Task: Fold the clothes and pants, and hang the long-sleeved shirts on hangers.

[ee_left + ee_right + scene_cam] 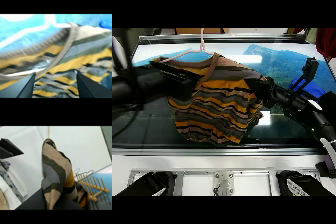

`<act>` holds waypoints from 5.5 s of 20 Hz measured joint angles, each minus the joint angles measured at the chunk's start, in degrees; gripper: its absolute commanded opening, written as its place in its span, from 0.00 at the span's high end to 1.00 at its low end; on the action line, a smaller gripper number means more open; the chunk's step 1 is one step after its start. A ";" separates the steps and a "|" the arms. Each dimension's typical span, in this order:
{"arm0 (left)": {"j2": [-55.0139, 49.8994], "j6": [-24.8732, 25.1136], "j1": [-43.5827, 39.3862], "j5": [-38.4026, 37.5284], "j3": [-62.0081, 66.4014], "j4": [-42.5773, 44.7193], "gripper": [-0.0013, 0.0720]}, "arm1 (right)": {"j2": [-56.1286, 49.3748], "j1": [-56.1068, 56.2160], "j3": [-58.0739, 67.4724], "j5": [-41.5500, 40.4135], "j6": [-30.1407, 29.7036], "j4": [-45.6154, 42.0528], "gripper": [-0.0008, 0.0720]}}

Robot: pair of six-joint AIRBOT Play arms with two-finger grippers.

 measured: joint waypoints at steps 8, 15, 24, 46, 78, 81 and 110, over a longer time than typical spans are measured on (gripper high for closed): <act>3.98 -0.46 13.03 -3.58 -0.04 0.02 0.30 | 0.00 -0.02 0.00 0.85 0.00 0.24 0.97; -2.99 -0.44 22.16 -10.82 -0.20 -0.04 0.31 | 0.00 -0.02 0.00 0.90 0.00 0.26 0.97; -8.17 -0.50 23.41 -5.62 -2.45 -3.91 0.31 | 0.00 -0.24 0.00 0.98 0.00 -0.02 0.97; -1.33 0.66 15.87 8.66 -12.48 -10.56 0.96 | 18.53 -51.25 19.15 -29.35 15.32 -19.67 0.97; -4.09 2.82 14.32 7.45 -12.48 -10.97 0.96 | 7.48 -75.80 33.31 -63.30 26.49 -42.40 0.97; -3.41 2.80 14.03 7.45 -12.48 -10.97 0.96 | 7.41 -76.59 31.80 -62.14 27.69 -42.36 0.97; 1.11 2.82 13.99 4.68 -12.48 -10.40 0.96 | 6.91 -76.87 29.94 -47.69 44.28 -52.94 0.97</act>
